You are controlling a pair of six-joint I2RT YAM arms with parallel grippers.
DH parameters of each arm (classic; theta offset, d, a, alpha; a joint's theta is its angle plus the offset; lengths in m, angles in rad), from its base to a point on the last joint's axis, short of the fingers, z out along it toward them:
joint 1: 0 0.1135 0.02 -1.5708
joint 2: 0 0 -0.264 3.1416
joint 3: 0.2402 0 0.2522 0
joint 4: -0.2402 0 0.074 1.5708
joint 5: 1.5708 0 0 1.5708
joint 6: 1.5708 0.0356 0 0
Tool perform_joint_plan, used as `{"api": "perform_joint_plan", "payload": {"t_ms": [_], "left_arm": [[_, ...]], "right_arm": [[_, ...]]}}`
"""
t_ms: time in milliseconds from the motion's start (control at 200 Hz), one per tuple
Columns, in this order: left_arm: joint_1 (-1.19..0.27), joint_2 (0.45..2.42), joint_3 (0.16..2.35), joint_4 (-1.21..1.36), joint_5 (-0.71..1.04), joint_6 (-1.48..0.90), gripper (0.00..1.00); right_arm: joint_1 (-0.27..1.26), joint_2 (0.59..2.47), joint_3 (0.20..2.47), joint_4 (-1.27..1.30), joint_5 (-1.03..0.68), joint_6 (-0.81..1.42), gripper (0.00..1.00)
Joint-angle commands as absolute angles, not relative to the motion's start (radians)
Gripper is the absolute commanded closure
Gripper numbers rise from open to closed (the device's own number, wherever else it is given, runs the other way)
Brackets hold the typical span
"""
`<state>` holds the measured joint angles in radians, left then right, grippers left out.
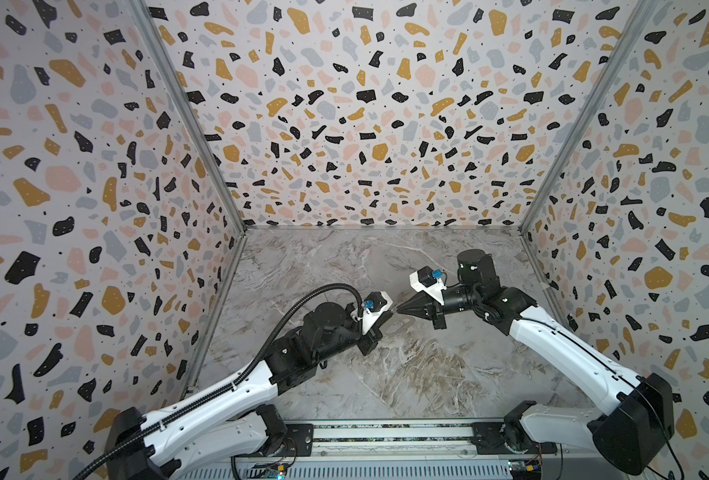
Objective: Put the keys on the keyring
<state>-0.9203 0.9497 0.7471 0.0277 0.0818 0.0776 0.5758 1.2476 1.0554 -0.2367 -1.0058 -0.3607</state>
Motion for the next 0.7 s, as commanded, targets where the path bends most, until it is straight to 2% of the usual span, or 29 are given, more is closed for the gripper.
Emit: {"api": "perform_joint_plan", "payload": {"t_ms": [0,696], "left_arm": [[-0.922,0.947,0.775,0.066,0.101,0.086,1.0],[-0.922,0.922,0.759,0.071,0.121,0.094,1.0]], "right_arm": [[0.571,1.213,1.057,-0.201,-1.034,-0.336,1.0],[0.539,1.203,1.029,-0.107,-1.015,-0.245,1.0]]}}
